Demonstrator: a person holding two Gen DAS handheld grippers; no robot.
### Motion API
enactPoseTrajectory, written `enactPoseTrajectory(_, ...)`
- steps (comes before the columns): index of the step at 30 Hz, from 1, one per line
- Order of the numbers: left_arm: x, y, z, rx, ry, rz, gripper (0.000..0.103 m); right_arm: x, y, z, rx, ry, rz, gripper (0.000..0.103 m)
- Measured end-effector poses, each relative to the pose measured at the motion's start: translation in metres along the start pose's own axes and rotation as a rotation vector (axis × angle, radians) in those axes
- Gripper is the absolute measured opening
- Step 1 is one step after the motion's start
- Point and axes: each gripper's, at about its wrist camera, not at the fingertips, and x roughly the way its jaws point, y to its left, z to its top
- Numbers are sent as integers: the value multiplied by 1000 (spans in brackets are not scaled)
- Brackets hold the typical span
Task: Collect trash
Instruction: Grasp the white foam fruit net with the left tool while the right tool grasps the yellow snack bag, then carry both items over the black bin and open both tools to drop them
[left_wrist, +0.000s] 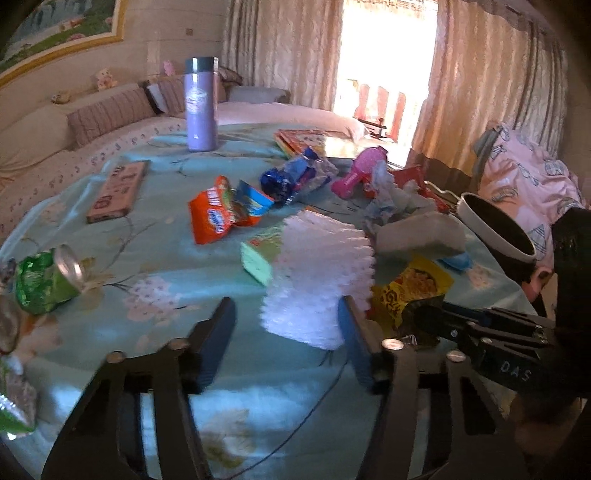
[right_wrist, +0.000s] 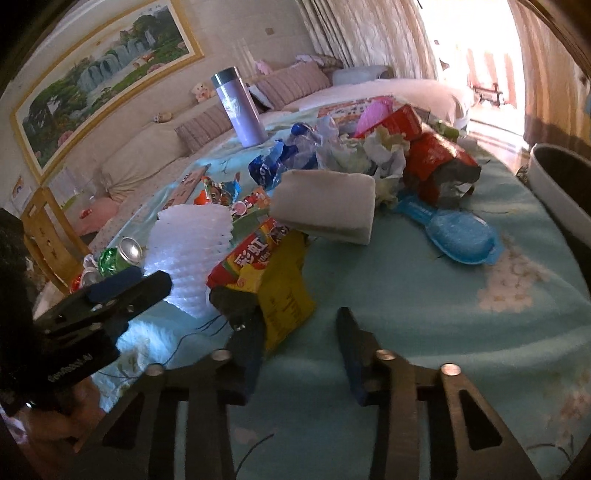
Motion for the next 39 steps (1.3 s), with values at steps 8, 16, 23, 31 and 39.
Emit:
enactPoseTrajectory(8,-17,-28,-6,70,-25,-70,12,-12,-3,2,-22,-35,5,1)
enactPoseTrajectory(16,-34,-53,-5,75,-19,-112,11,-49,-27,-1,24,-89,-6,0)
enactPoseTrajectory(23,-40,-89,5,126,-40,-182,10,-85,-56,-6,74,-145,-52,0)
enactPoseTrajectory(31,-32,-141,19,206,-49,-265,10,-116,-108,-1,147,-202,-142,0)
enactPoseTrajectory(39,-17,-190,45,256,-73,-339,10,-135,-155,20,188,-240,-237,0)
